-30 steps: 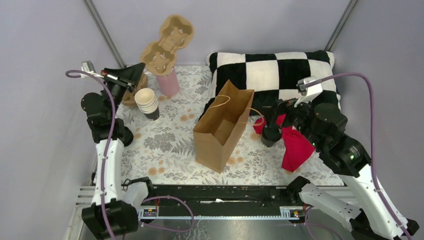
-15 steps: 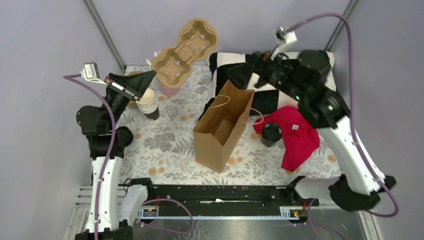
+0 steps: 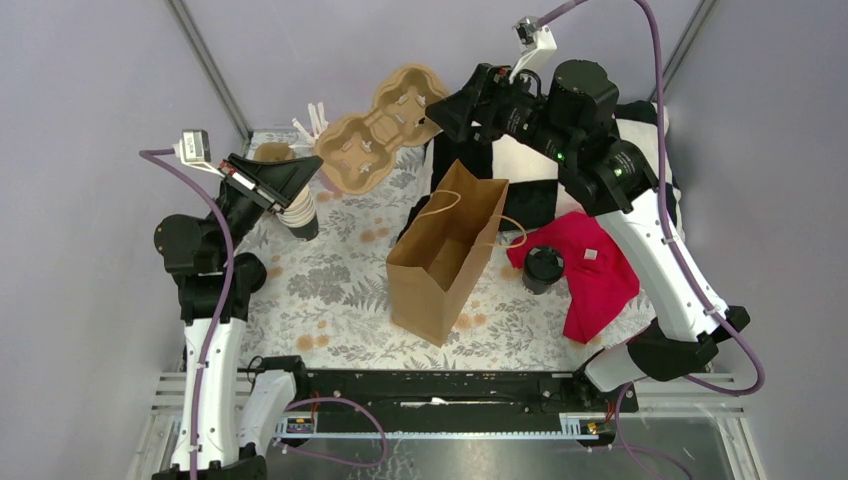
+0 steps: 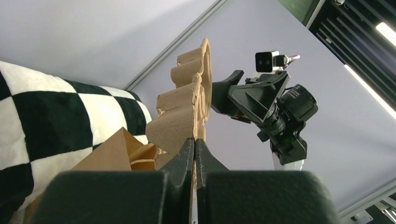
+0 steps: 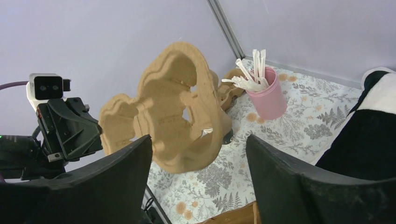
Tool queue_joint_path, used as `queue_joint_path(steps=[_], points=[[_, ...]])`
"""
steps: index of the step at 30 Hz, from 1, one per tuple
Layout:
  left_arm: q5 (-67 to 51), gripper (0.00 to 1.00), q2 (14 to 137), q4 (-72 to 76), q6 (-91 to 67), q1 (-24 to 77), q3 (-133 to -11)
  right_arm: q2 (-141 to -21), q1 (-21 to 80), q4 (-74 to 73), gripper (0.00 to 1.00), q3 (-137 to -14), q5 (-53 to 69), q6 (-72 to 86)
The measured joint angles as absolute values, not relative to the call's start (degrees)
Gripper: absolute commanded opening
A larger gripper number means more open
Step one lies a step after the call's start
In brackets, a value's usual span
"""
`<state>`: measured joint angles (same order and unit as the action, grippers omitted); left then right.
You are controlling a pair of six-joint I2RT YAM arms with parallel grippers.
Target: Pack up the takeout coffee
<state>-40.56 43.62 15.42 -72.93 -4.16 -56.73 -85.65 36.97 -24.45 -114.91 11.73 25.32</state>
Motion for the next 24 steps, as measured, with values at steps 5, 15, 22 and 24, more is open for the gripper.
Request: queue_joint_path(steps=[5,15,22,24], points=[[-42.11,0.0,43.29,14.59,-72.9,-4.16,-56.58,-85.65,36.97,-24.49,0.68,-114.89,11.53,24.84],[-45.23,0.0,43.22,13.89,-72.9,-4.16,-56.27,-85.65,36.97,-24.97,0.61,-114.89,11.0,21.74],[-46.28,0.0,43.22,12.91,-72.9,-4.16,-55.46,-85.65,36.97,-25.06,0.58,-114.89,9.37,19.42],[-46.44,0.0,43.22,12.91,-72.9,-4.16,-55.46,-85.65,36.97,-25.08,0.55,-114.87,9.04,18.9]])
